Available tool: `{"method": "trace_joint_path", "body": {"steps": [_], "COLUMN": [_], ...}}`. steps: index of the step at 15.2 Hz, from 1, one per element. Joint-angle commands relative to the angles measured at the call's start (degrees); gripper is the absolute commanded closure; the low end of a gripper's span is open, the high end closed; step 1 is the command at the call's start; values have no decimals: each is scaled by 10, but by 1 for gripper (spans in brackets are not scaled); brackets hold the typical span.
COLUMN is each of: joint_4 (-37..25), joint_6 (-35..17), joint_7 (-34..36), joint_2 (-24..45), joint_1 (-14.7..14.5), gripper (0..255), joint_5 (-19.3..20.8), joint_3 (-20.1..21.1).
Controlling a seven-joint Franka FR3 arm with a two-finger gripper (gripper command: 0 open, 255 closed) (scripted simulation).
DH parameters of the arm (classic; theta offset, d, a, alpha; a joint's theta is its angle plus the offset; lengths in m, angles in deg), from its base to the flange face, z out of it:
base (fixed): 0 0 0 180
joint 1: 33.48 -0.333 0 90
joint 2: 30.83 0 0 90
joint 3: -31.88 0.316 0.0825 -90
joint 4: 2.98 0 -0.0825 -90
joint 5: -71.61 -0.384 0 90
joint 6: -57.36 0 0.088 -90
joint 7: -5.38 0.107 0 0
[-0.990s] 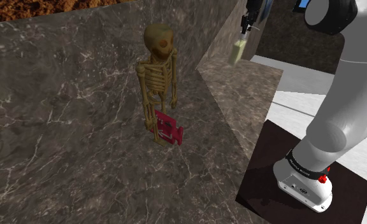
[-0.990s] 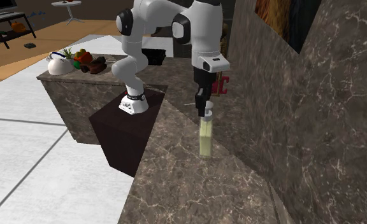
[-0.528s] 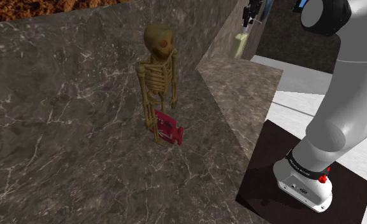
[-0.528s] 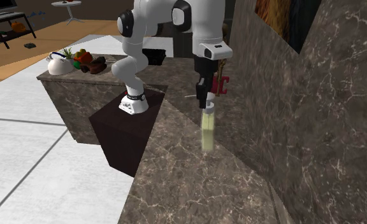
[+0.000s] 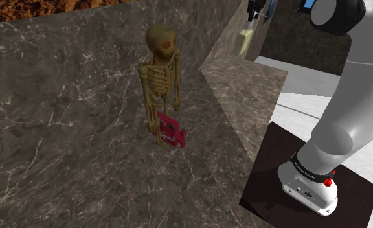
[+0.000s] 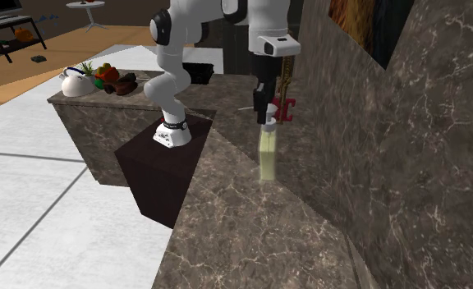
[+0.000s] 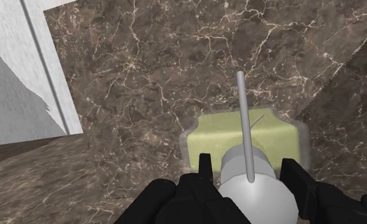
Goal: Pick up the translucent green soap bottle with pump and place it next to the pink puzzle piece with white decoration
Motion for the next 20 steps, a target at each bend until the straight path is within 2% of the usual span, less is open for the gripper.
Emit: {"method": "trace_joint_path", "body": {"steps": [1,5,10,20], "joint_4": [45,122,190,256], "joint_6": [-7,-13,-7,34], "joint_7": [24,75,142,277], "joint_2": [-39,-110,-182,-275], "joint_1": [-25,-66,-106,-167], "gripper": [255,255,255,255], "joint_5": [17,47,76,99], "joint_3": [5,21,51,129]}}
